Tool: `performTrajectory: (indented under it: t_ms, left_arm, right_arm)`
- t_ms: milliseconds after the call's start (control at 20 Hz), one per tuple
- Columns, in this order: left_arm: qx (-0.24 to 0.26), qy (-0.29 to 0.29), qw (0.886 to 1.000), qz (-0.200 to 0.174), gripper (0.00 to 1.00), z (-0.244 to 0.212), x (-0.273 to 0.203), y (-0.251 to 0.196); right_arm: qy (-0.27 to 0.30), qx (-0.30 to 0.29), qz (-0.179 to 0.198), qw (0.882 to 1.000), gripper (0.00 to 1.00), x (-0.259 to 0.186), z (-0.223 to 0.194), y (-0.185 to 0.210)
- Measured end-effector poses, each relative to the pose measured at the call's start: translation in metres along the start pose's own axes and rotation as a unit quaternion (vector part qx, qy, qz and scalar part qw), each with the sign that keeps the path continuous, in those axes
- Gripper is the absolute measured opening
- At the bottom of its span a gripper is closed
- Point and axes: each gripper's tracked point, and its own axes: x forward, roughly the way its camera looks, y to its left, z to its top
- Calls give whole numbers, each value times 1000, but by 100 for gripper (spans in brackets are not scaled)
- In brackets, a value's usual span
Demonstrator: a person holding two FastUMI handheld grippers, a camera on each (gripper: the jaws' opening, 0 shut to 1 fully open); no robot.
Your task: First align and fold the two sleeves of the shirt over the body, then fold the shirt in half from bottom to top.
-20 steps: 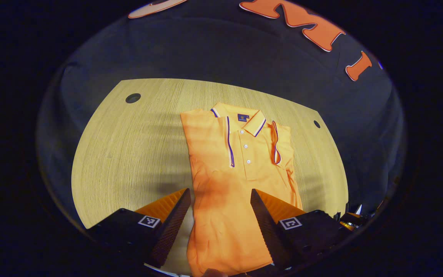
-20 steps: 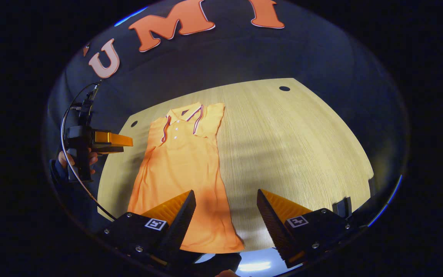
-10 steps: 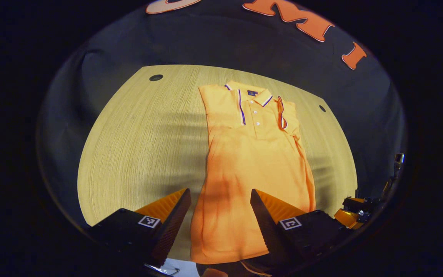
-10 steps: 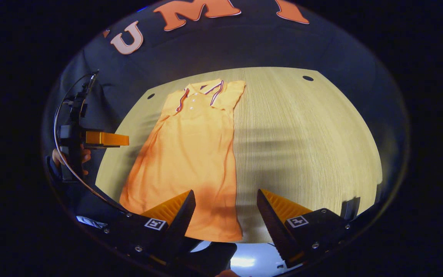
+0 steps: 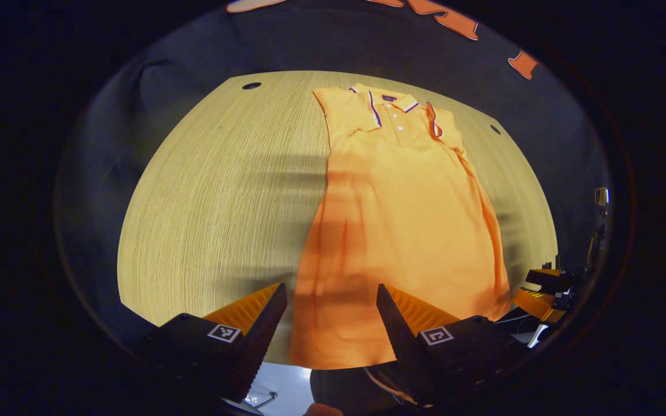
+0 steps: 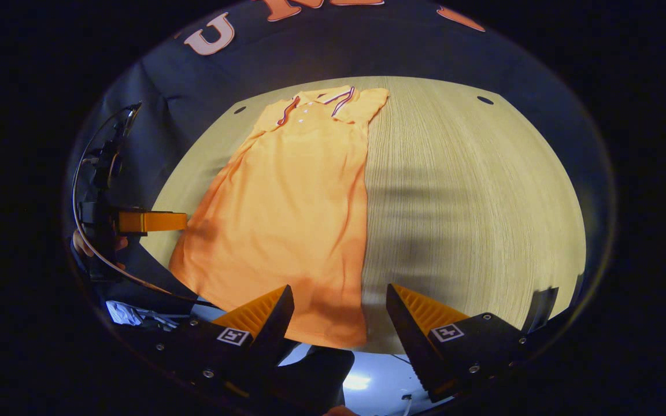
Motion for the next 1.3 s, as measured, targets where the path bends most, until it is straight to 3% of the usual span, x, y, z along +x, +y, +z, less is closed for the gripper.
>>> performTrajectory:
  t_ms: [800, 900, 1100, 1150, 1250, 1300]
  left_arm:
    - [26, 70, 997, 30, 96, -89, 9, 14]
    - [35, 62, 997, 33, 95, -88, 11, 11]
    - [42, 52, 997, 32, 97, -88, 12, 7]
    - [41, 52, 997, 29, 96, -87, 13, 7]
    - [40, 34, 998, 28, 84, -80, 15, 1]
    - [40, 26, 999, 25, 69, -76, 17, -4]
  right_arm:
    - [58, -5, -9, 998, 98, 14, -54, 7]
    - [44, -16, -30, 998, 97, 17, -51, 2]
    - [38, -62, -79, 994, 79, 21, -55, -3]
    - [42, -52, -83, 994, 69, 19, -56, -5]
    - [46, -15, -90, 995, 43, 19, -52, -9]
    - [52, -6, -87, 995, 25, 20, -53, -10]
